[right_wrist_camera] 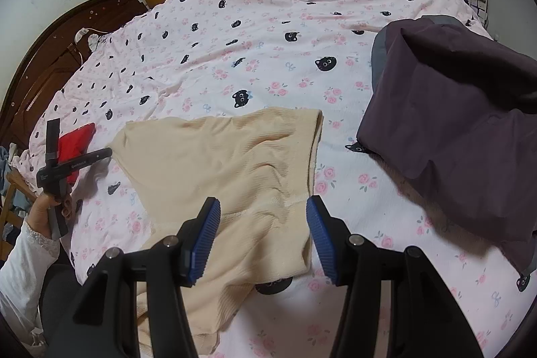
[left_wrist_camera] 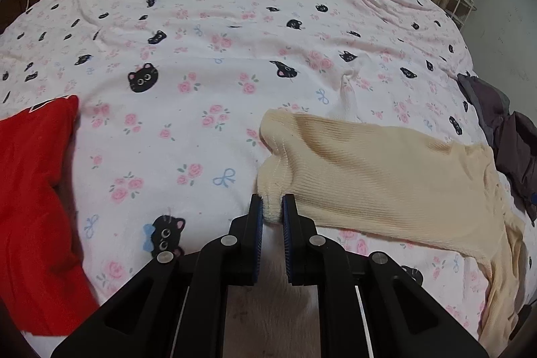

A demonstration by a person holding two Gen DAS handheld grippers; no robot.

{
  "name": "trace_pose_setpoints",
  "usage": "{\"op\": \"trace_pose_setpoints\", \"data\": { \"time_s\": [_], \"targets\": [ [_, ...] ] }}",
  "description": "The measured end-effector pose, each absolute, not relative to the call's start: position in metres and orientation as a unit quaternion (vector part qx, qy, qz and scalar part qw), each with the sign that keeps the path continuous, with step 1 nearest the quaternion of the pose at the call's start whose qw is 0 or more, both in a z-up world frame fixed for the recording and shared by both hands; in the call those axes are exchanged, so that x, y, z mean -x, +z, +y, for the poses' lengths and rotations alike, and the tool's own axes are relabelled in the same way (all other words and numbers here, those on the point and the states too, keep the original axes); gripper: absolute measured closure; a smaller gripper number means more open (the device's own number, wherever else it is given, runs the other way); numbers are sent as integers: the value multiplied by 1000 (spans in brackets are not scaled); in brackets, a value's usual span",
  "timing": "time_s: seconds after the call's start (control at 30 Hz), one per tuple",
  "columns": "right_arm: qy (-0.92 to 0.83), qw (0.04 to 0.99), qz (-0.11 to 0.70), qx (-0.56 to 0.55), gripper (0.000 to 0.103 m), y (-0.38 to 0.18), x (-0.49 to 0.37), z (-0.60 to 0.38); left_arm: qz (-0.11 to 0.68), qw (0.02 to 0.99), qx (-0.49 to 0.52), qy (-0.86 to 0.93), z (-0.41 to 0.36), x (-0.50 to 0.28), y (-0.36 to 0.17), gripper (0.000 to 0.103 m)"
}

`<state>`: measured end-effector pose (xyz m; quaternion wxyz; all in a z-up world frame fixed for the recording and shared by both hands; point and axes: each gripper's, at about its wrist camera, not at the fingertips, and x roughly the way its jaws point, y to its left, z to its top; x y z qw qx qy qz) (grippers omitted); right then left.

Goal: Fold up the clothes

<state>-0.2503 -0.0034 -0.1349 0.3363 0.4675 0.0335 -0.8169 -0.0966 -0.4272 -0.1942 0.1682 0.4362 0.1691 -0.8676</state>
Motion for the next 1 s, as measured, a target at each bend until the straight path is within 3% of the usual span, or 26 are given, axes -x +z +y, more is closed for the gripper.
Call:
{"op": "trace_pose_setpoints", "data": {
  "time_s": [0.57, 0.7, 0.93, 0.97, 1.0],
  "targets": [
    [-820, 327, 30, -469, 48, -134, 245, 5, 225, 222, -431, -845, -428, 70, -206, 89],
    [-821, 320, 27, -471, 48, -134, 242, 19, 251, 246, -418, -838, -437, 52, -200, 72],
    [-811, 338, 49, -475, 48, -136, 208, 33, 242, 263, -403, -843, -408, 11, -178, 70],
    [-808, 344, 58, -474, 48, -136, 200, 33, 232, 253, -403, -849, -394, 6, -174, 65],
    [-805, 351, 68, -474, 48, -136, 191, 33, 219, 242, -404, -855, -378, 2, -170, 54]
  ]
}}
